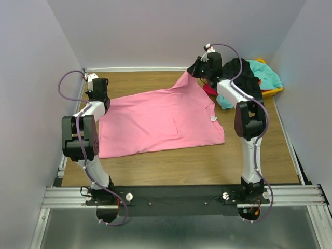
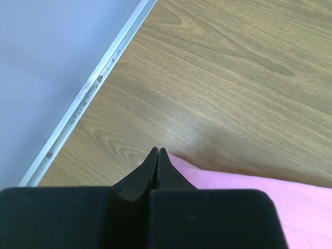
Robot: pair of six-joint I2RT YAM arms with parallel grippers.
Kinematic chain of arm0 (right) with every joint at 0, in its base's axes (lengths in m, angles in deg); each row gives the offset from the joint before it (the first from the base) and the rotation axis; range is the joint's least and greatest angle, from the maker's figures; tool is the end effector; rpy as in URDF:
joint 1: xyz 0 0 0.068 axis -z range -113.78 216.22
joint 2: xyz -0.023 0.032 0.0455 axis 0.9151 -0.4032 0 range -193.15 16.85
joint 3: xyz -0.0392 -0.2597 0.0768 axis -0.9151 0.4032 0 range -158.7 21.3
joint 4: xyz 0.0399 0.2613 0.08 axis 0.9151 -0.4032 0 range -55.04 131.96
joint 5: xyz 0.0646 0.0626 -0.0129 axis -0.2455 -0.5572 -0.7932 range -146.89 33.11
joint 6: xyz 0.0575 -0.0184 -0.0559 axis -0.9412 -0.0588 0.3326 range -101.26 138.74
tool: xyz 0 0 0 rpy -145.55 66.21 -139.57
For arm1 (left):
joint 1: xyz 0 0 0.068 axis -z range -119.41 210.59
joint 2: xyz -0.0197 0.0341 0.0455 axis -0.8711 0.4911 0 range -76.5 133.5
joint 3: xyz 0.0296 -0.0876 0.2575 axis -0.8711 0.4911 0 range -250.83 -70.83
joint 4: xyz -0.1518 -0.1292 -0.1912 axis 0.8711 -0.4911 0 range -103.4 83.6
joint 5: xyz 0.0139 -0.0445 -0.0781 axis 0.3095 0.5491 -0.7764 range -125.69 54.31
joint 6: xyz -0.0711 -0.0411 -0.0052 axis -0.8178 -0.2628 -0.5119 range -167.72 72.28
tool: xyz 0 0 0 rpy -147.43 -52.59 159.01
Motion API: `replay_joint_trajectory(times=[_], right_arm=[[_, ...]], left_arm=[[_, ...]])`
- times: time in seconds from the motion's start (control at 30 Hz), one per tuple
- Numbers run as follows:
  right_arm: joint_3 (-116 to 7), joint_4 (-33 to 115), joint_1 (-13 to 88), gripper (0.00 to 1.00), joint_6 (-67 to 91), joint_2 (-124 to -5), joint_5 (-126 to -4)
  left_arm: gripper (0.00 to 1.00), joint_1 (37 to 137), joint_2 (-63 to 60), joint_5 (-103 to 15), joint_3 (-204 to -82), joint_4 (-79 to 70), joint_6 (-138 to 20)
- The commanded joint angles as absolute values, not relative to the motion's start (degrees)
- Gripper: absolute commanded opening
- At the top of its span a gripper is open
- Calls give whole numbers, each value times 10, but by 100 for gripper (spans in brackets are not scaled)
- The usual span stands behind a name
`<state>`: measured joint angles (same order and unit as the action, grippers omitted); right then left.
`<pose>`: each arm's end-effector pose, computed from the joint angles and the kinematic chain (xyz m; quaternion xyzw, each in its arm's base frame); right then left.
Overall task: Fold and stack the t-shirts
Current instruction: Fold the tshirt
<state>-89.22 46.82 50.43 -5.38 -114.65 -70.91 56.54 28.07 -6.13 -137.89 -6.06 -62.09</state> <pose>0.5709 0.1795 0.2347 -0.0155 0.7965 0.2952 0.5274 0.4350 0.0661 0.1762 -0.2506 0.8366 0.1888 0.4490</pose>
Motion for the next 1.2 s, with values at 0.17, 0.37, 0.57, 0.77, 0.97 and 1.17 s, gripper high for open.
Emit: replay_joint_trajectory(times=[0.17, 0.37, 0.57, 0.77, 0.97, 1.17], right_arm=[[-691, 499, 501, 1, -63, -1009, -675], [-568, 502, 501, 1, -66, -908, -645], [-480, 507, 501, 0, -71, -823, -632], [-393, 510, 500, 1, -69, -755, -623], [-330, 507, 492, 1, -67, -680, -616], [-283, 493, 486, 1, -60, -623, -598]], left_arm=[[0, 561, 179, -64, -1303, -46, -662], [0, 564, 101, -59, -1236, -17, -668], [0, 574, 65, -33, -1200, -11, -670], [0, 596, 43, 18, -1184, -27, -682], [0, 622, 28, 69, -1171, -63, -717], [0, 638, 20, 98, -1165, -122, -757]])
